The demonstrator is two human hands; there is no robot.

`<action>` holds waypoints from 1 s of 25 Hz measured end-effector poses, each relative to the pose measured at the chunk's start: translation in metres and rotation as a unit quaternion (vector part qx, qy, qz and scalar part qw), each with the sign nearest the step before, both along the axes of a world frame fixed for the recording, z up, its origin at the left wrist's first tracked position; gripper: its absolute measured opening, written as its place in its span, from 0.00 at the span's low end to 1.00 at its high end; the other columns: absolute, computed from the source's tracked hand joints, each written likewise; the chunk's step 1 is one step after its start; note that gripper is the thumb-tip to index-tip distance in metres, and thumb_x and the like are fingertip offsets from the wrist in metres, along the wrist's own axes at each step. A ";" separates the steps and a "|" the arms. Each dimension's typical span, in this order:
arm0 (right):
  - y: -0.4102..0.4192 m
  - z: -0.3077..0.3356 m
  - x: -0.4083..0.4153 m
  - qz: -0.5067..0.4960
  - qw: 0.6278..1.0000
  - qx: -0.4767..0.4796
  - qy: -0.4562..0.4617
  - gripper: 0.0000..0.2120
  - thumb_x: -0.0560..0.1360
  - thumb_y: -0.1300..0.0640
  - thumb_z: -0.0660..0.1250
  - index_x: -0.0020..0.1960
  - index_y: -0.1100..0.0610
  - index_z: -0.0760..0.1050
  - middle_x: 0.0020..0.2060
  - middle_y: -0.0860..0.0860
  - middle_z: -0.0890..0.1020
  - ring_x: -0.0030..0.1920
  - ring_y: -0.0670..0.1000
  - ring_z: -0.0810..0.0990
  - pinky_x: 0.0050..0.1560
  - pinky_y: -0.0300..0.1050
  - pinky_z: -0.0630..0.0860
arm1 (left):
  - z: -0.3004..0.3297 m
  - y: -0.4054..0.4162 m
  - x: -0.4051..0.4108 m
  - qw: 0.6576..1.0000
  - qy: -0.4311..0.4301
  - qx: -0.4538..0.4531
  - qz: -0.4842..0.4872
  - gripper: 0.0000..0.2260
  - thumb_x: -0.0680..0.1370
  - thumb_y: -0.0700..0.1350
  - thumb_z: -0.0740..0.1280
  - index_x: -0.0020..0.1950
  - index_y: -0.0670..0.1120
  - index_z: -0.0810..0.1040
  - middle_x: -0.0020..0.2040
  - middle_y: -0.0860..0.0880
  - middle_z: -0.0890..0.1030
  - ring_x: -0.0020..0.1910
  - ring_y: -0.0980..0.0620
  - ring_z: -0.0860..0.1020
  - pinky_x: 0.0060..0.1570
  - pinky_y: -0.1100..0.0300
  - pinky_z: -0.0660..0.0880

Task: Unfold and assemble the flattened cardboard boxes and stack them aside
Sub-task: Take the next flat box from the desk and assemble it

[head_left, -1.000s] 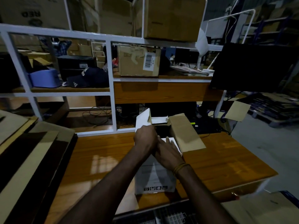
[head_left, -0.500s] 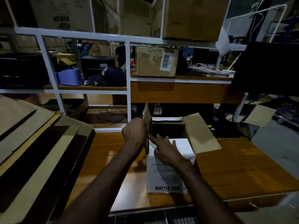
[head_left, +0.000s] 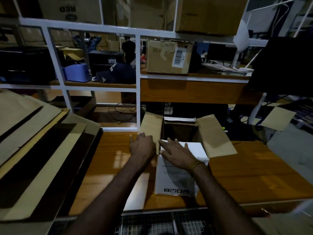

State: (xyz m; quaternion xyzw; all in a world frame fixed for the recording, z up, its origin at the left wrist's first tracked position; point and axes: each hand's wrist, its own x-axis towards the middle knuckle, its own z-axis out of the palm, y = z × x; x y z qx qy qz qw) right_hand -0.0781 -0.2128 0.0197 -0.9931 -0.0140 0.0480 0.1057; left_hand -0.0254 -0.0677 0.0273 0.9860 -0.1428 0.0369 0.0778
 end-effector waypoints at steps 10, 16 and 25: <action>-0.016 0.005 -0.003 0.075 0.995 -0.042 0.054 0.42 0.79 0.41 0.63 0.81 0.57 0.43 0.80 0.56 0.47 0.80 0.56 0.47 0.77 0.54 0.48 | -0.012 -0.021 -0.007 0.994 0.054 -0.089 0.028 0.18 0.78 0.60 0.62 0.55 0.46 0.76 0.49 0.45 0.81 0.46 0.45 0.79 0.42 0.56 0.75; -0.015 -0.003 -0.003 0.058 0.997 -0.047 0.032 0.40 0.79 0.41 0.62 0.81 0.58 0.46 0.80 0.57 0.50 0.79 0.57 0.50 0.77 0.56 0.51 | -0.017 -0.032 -0.005 0.990 0.011 -0.138 0.007 0.09 0.78 0.46 0.63 0.51 0.43 0.79 0.47 0.43 0.83 0.44 0.43 0.80 0.39 0.58 0.74; -0.043 0.019 0.000 0.048 0.996 0.019 0.076 0.44 0.77 0.38 0.65 0.81 0.56 0.46 0.80 0.57 0.50 0.79 0.58 0.48 0.76 0.60 0.49 | -0.023 -0.037 -0.024 0.992 -0.064 -0.101 -0.038 0.20 0.79 0.44 0.64 0.71 0.51 0.70 0.65 0.48 0.77 0.55 0.45 0.80 0.43 0.54 0.76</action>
